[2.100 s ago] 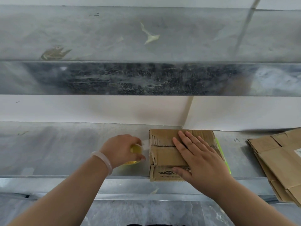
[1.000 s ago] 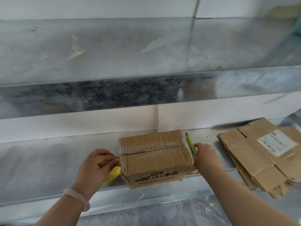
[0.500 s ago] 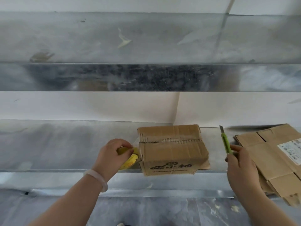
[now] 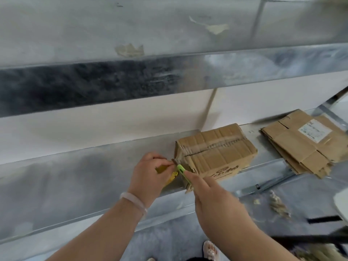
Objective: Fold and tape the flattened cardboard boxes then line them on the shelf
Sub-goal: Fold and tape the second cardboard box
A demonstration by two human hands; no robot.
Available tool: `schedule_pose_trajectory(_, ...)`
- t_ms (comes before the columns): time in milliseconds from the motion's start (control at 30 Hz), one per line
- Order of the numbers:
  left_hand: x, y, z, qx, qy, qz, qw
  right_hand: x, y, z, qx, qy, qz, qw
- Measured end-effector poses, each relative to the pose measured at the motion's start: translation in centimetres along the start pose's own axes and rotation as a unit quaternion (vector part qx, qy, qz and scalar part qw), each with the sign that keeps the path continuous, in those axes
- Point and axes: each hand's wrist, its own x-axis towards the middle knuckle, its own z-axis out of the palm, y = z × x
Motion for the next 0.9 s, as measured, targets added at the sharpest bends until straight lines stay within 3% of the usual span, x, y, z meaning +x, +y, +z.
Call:
schedule_pose_trajectory(400,0.8,-0.4,-0.8,-0.013,-0.035,0.017,0.999,0.5,-2.8,1.1,-0.104,-0.062,0.102,0.987)
schedule_pose_trajectory(700,0.9,-0.5,-1.2,-0.006,-0.037,-0.001,0.999,1.6,-2.7,1.1,-0.11,-0.079,0.07,0.988)
schedule_pose_trajectory(900,0.9,-0.1,-1.8,-0.067,-0.018,-0.052,0.996,1.7,-1.5,0.4,-0.11,-0.095,0.015,0.989)
